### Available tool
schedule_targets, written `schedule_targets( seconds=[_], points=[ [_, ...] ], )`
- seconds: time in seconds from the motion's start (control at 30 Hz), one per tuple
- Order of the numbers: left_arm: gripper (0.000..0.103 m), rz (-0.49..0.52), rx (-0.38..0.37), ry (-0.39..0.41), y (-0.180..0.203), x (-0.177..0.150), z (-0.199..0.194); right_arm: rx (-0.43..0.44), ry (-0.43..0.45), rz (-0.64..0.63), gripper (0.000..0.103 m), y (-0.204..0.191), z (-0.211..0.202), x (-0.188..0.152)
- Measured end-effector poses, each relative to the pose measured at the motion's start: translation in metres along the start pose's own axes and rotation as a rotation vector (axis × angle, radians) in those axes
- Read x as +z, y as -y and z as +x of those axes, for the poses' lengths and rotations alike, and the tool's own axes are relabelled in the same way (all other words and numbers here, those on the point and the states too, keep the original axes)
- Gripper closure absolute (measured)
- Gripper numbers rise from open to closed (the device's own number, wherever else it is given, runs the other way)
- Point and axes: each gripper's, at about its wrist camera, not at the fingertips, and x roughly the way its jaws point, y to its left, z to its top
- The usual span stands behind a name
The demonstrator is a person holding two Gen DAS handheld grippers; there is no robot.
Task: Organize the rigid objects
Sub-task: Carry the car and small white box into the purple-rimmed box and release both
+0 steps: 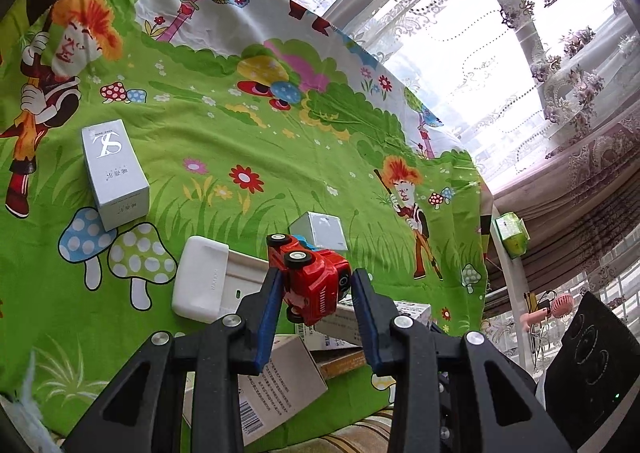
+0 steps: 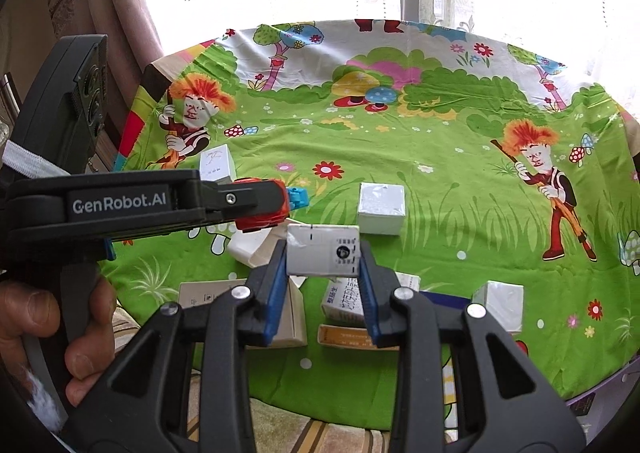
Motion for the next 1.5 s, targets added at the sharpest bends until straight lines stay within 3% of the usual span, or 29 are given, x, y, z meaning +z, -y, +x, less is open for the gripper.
schedule_targets(
  seconds=[0.23,0.67,1.13,1.5],
  points=[
    [0.067,0.013,-0.032,0.034,0.014,-0.028,-0.018,-0.017,0.019,0.05,0.066,0.015,-0.03,-0.018],
    [0.067,0.085,-0.1,-0.017,0.063,-0.083,-0.025,-0.091,0.034,0.12,0.066,0.05,-0.091,-0.063],
    [0.067,0.248,-0.192,-0.14,0.147,-0.14,-0.01,-0.243,0.072,0.273,0.066,0.13,-0.173,-0.12],
    [0.067,0.394,-0.238,-0.27,0.204,-0.186,0.016,-0.411,0.035,0.411,0.066,0.199,-0.208,-0.166]
  ],
)
